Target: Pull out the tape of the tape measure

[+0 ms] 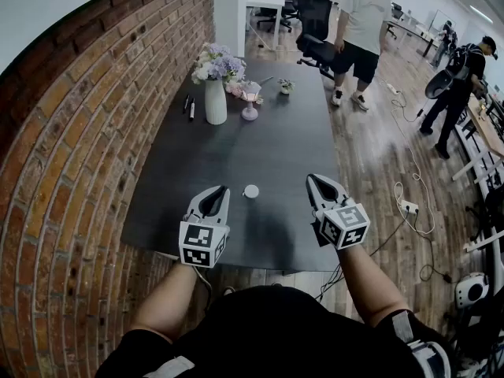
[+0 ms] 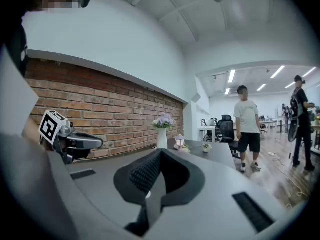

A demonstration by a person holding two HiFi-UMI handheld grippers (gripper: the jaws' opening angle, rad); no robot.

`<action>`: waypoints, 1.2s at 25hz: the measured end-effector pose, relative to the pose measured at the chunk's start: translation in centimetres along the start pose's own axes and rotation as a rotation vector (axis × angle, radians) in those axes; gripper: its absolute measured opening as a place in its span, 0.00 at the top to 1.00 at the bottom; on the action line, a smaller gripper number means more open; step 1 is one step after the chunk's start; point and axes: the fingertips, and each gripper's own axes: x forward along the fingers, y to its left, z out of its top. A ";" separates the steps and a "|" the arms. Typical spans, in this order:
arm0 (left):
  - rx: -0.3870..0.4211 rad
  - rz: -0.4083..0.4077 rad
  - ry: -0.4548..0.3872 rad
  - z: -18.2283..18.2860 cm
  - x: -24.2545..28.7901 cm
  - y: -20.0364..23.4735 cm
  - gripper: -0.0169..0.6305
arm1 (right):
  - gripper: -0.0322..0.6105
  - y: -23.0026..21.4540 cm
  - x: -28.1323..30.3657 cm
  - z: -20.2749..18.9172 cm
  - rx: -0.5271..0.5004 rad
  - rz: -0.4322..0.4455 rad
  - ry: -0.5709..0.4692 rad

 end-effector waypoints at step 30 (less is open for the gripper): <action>-0.025 0.027 0.069 -3.5 -3.1 0.2 0.94 | 0.69 6.2 5.7 -13.8 0.039 0.235 0.373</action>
